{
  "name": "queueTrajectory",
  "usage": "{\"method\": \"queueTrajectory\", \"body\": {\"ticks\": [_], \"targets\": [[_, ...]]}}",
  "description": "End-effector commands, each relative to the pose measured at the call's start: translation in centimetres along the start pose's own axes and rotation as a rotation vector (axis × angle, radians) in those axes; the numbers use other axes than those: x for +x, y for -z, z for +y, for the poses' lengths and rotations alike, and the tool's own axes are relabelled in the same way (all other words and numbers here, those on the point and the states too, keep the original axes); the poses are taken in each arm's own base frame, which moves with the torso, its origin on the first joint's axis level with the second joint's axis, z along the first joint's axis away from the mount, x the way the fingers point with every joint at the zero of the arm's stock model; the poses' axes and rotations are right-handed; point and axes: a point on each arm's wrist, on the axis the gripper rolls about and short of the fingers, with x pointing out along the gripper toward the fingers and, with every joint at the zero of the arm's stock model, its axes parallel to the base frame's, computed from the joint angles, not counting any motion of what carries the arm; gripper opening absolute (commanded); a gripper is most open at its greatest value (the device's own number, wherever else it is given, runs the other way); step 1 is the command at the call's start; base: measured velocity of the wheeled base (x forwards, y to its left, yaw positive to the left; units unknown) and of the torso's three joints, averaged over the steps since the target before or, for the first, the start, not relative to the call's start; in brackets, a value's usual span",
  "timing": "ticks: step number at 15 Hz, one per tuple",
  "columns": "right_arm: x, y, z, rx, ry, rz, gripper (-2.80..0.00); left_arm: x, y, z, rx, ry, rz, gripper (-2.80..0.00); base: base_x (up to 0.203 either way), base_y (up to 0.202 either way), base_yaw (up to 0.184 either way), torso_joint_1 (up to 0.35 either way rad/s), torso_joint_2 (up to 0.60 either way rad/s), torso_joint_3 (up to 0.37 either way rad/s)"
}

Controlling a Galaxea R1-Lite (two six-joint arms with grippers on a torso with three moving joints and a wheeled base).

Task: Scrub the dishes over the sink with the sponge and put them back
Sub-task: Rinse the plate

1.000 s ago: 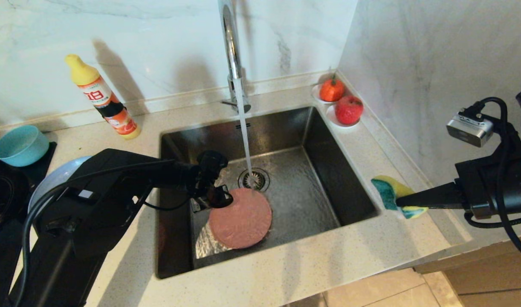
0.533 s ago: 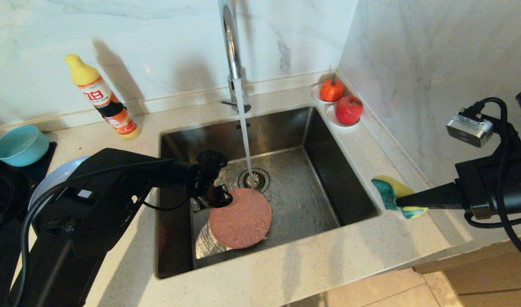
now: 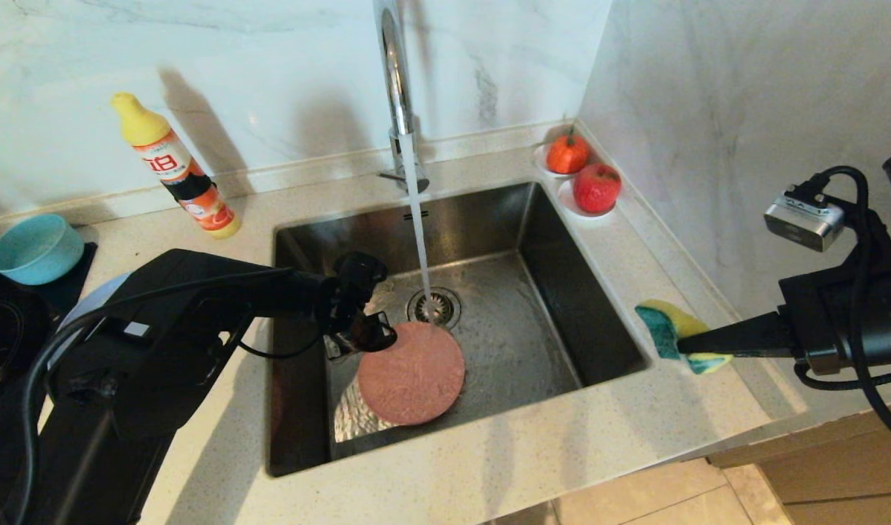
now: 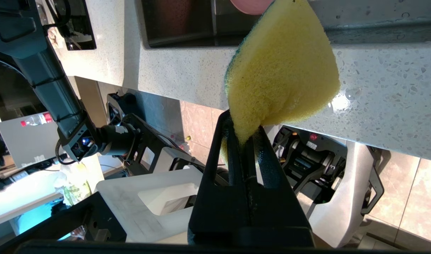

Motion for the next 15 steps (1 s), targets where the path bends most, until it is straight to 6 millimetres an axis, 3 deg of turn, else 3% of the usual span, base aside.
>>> {"method": "queueTrajectory", "body": {"ticks": [1, 15], "targets": [[-0.18, 0.02, 0.14, -0.002, -0.004, -0.003, -2.8, -0.33, 0.0, 0.08, -0.002, -0.003, 0.0, 0.0, 0.0, 0.0, 0.0, 0.0, 0.0, 0.0], [0.19, 0.13, -0.17, 0.009, 0.0, 0.011, -2.8, -0.32, -0.5, 0.18, -0.009, 0.0, -0.021, 0.0, 0.0, 0.0, 0.0, 0.0, 0.0, 0.0]]}}
